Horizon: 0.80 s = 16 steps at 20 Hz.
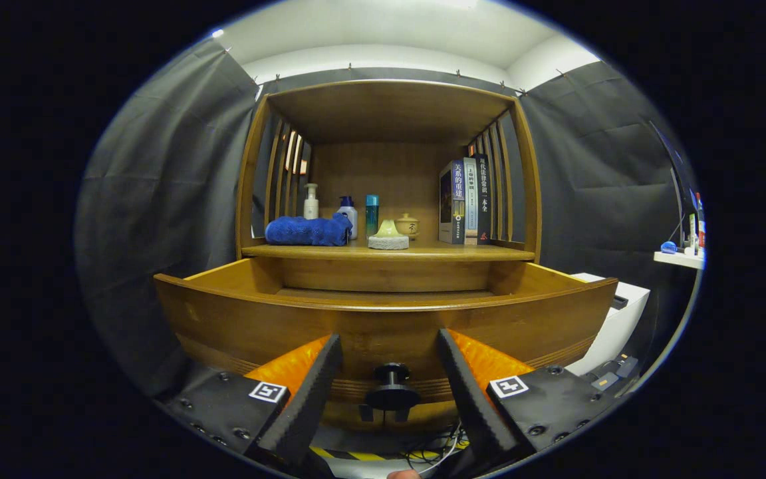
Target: Pull open the drawer, take out the items inside it, and place them on the countertop above the cabinet.
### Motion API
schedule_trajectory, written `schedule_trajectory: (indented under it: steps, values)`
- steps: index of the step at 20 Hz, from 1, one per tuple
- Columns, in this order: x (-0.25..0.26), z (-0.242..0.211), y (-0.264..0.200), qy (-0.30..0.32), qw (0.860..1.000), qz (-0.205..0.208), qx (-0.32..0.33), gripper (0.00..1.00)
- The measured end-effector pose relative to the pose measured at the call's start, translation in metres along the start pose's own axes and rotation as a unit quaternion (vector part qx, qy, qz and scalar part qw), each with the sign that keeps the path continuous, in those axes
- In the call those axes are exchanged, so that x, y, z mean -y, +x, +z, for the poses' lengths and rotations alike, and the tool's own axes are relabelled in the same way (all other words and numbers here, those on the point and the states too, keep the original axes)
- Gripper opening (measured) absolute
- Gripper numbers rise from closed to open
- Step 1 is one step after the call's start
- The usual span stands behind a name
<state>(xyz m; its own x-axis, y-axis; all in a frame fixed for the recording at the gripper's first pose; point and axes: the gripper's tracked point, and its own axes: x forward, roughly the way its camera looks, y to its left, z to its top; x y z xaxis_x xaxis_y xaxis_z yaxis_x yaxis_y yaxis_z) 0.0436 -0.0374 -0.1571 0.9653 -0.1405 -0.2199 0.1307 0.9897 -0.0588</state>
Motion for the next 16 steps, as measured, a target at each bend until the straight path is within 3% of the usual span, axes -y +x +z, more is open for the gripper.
schedule_trajectory:
  steps: [16]
  values:
    - [-0.004, 0.012, 0.072, 0.0, 1.0, -0.004, -0.019, 0.95]
